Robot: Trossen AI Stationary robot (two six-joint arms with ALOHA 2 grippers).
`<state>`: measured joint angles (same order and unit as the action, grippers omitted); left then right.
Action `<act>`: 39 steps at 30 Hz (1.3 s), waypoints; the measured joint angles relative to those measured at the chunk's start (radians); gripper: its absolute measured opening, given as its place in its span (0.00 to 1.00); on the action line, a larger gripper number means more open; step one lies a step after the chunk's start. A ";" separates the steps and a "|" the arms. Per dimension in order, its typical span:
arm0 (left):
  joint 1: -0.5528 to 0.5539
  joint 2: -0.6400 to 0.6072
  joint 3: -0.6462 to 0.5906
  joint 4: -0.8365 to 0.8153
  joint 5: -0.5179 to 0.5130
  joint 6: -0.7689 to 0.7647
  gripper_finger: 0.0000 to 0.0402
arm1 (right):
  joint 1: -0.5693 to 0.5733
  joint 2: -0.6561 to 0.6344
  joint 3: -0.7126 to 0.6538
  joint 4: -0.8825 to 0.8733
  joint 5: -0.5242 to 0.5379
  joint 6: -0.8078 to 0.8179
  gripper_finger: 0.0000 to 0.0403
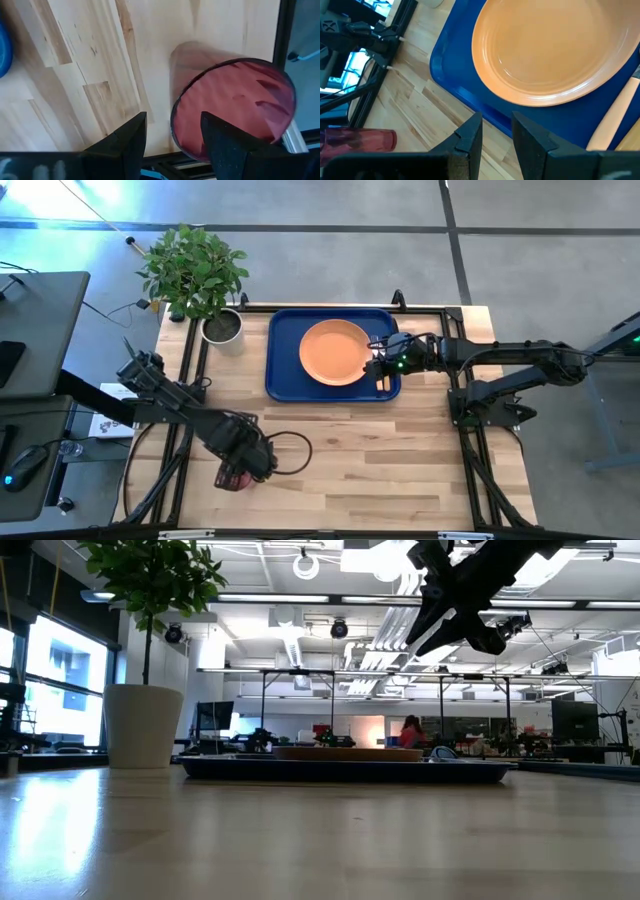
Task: Pick and place plate/cup/fork/spoon on tray
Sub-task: Put the red cup on the blue tray
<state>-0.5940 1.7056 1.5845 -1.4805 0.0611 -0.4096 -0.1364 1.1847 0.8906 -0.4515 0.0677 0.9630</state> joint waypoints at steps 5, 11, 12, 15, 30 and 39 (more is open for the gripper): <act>0.007 0.022 0.000 0.000 -0.025 0.021 0.44 | 0.000 0.000 0.000 0.000 0.000 -0.003 0.23; 0.018 0.075 0.000 0.001 -0.021 0.056 0.44 | 0.000 0.000 0.000 -0.001 -0.001 -0.003 0.23; 0.018 0.083 0.000 0.001 -0.021 0.062 0.44 | 0.000 0.000 0.000 -0.001 -0.004 -0.003 0.23; 0.018 0.089 0.000 0.001 -0.021 0.051 0.44 | 0.000 0.000 0.000 -0.002 -0.019 -0.003 0.23; 0.018 0.091 0.000 0.015 -0.023 0.046 0.05 | 0.000 0.000 0.000 -0.003 -0.020 -0.008 0.23; 0.050 0.076 0.002 0.002 0.007 0.018 0.01 | 0.000 0.000 -0.001 -0.002 -0.019 -0.022 0.23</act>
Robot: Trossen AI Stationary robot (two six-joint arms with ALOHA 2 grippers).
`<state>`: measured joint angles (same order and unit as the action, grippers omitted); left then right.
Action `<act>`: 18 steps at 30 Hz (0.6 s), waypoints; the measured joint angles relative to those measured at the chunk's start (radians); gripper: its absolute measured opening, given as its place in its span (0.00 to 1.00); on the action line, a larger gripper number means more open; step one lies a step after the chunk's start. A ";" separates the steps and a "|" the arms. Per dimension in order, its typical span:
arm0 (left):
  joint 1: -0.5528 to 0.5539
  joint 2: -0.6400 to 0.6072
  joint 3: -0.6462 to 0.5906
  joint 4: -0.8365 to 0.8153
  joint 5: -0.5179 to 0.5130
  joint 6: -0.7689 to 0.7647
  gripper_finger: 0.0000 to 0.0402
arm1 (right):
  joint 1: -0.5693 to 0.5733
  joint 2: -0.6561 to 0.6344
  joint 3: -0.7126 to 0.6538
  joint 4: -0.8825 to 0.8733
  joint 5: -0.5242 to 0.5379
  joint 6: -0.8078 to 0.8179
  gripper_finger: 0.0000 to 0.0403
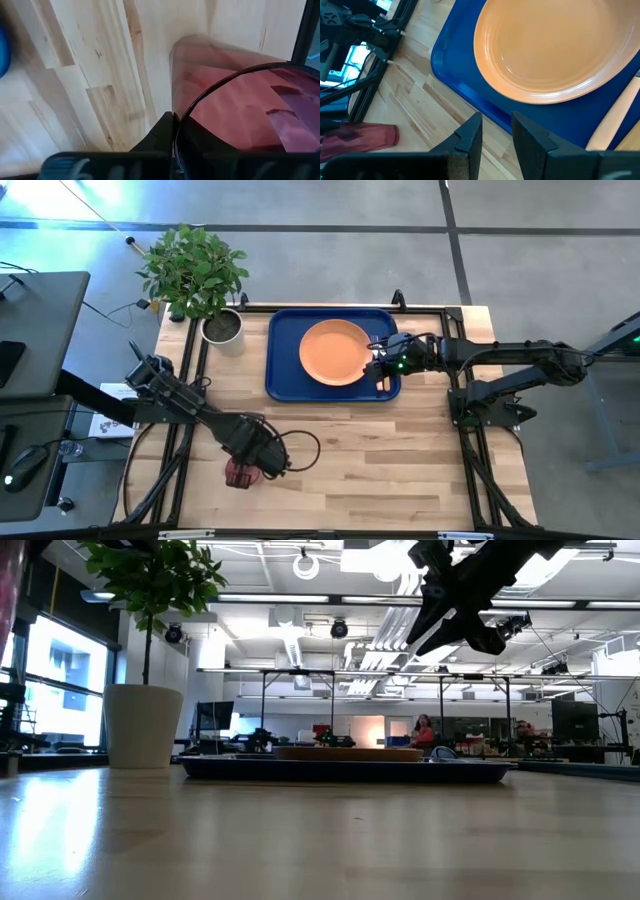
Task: Pick and place plate/cup/fork/spoon on tray
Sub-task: Put the red cup on the blue tray
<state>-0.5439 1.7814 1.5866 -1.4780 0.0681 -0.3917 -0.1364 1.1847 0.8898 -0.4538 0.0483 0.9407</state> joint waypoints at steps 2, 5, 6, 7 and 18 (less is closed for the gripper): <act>0.015 -0.010 0.007 -0.013 -0.004 -0.001 0.01 | 0.000 0.000 0.000 0.001 0.000 0.000 0.23; 0.048 -0.039 0.008 -0.018 -0.009 -0.019 0.01 | 0.000 0.000 0.000 0.003 0.000 0.000 0.23; 0.061 -0.049 0.009 -0.021 -0.016 -0.026 0.01 | 0.000 0.000 0.000 0.005 0.000 0.001 0.23; 0.073 -0.059 0.009 -0.023 -0.029 -0.033 0.01 | 0.002 0.000 0.000 0.011 0.000 0.001 0.23; 0.255 -0.176 0.009 -0.019 -0.183 -0.340 0.01 | 0.041 0.000 0.000 0.013 0.003 0.003 0.23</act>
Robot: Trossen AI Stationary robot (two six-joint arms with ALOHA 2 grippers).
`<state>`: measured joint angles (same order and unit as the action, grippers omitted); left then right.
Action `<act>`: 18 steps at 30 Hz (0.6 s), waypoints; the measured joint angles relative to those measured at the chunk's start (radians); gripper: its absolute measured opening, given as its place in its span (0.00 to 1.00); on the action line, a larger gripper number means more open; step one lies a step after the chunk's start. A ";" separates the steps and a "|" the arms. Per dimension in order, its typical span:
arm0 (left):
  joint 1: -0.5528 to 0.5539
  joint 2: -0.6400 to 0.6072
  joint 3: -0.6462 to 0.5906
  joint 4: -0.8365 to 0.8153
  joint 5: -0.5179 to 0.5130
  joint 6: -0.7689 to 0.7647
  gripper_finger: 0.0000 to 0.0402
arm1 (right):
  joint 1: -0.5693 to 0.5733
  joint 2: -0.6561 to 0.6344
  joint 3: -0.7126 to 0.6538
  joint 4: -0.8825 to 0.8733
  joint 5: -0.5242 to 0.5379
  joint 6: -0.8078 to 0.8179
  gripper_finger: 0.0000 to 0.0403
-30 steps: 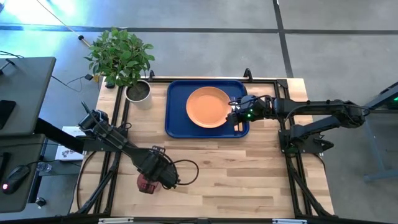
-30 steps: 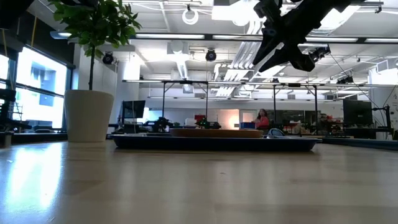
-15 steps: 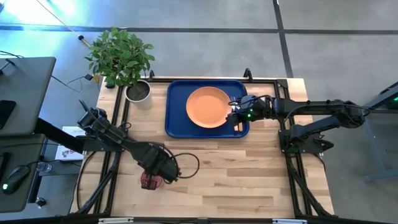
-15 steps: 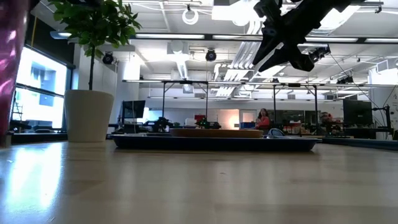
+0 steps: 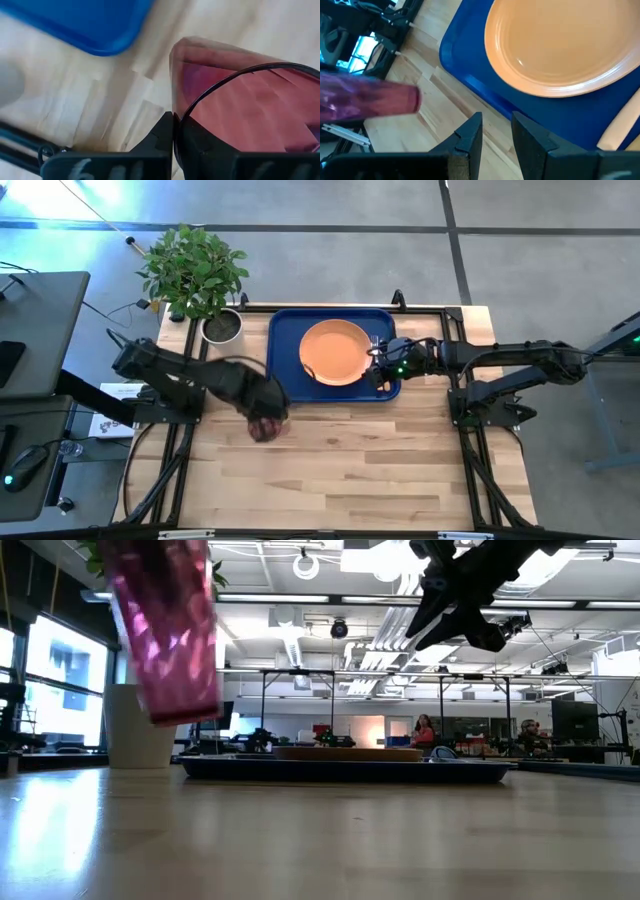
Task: Pick and place plate/cup/fork/spoon on tray
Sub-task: Put the red cup on the blue tray
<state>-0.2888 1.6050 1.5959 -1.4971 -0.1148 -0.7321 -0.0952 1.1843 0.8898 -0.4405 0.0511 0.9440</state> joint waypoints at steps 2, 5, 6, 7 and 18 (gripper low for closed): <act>0.029 -0.015 0.000 0.002 -0.045 -0.076 0.01 | 0.000 0.000 0.000 0.009 0.008 0.000 0.23; 0.069 -0.032 0.000 0.004 -0.119 -0.164 0.01 | -0.005 0.000 0.000 0.039 0.027 -0.001 0.23; 0.085 -0.037 0.000 0.006 -0.145 -0.186 0.01 | -0.009 0.000 0.000 0.052 0.032 -0.002 0.23; 0.102 -0.040 0.000 0.007 -0.161 -0.200 0.01 | -0.014 0.000 0.000 0.063 0.042 -0.003 0.23; 0.331 -0.042 0.000 0.135 -0.145 -0.081 0.01 | -0.067 0.000 0.000 0.109 0.107 -0.002 0.23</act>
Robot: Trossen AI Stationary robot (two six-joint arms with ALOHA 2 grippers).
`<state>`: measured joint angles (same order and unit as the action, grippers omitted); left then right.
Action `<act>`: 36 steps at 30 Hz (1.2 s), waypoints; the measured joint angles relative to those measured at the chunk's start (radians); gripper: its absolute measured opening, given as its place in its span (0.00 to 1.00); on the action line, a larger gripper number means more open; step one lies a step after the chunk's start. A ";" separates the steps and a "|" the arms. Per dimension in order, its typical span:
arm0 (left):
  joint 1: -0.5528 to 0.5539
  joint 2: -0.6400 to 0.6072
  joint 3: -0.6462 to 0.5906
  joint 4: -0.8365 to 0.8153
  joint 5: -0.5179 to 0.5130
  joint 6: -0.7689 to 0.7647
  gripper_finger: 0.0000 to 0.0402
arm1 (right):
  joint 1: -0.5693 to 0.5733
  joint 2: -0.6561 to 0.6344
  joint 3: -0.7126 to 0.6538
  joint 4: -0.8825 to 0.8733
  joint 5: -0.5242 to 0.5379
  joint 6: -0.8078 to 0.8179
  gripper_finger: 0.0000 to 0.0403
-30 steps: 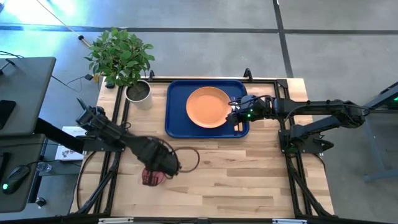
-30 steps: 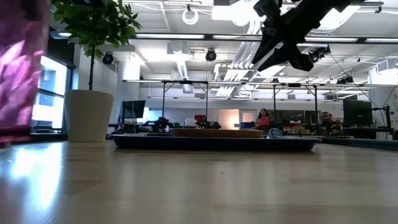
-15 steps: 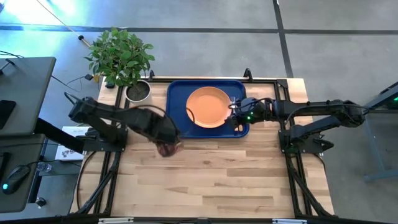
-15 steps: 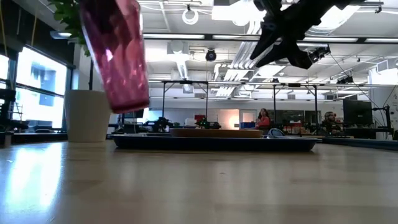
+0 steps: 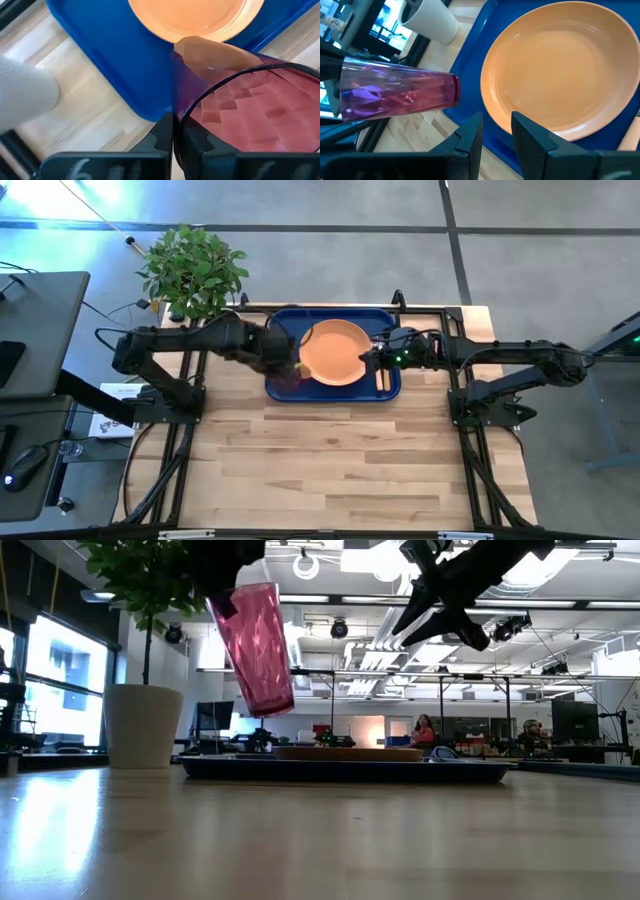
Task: Pick and place plate/cup/fork/spoon on tray
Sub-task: Put the red cup on the blue tray
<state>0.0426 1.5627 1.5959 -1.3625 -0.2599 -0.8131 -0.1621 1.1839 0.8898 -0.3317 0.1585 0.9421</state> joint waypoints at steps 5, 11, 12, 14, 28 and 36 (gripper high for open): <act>0.077 0.000 0.000 0.031 0.017 0.077 0.02 | -0.014 0.000 0.000 0.000 0.003 0.000 0.23; 0.173 0.000 0.000 0.031 -0.015 0.144 0.02 | -0.015 0.000 0.000 0.000 0.043 0.000 0.23; 0.191 0.000 0.000 0.030 -0.015 0.144 0.02 | -0.015 0.000 0.000 0.000 0.044 0.001 0.23; 0.232 0.000 0.000 0.035 -0.014 0.146 0.02 | -0.015 0.000 0.000 0.000 0.044 0.000 0.23; 0.470 0.000 0.000 0.255 0.050 0.135 0.02 | -0.015 0.000 0.000 0.000 0.042 -0.045 0.23; 0.567 0.001 0.056 0.269 0.087 0.137 0.02 | -0.015 0.000 0.000 -0.015 0.035 -0.098 0.23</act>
<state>0.6100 1.5635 1.6520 -1.0938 -0.1726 -0.6762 -0.1772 1.1839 0.8898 -0.3470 0.1932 0.8440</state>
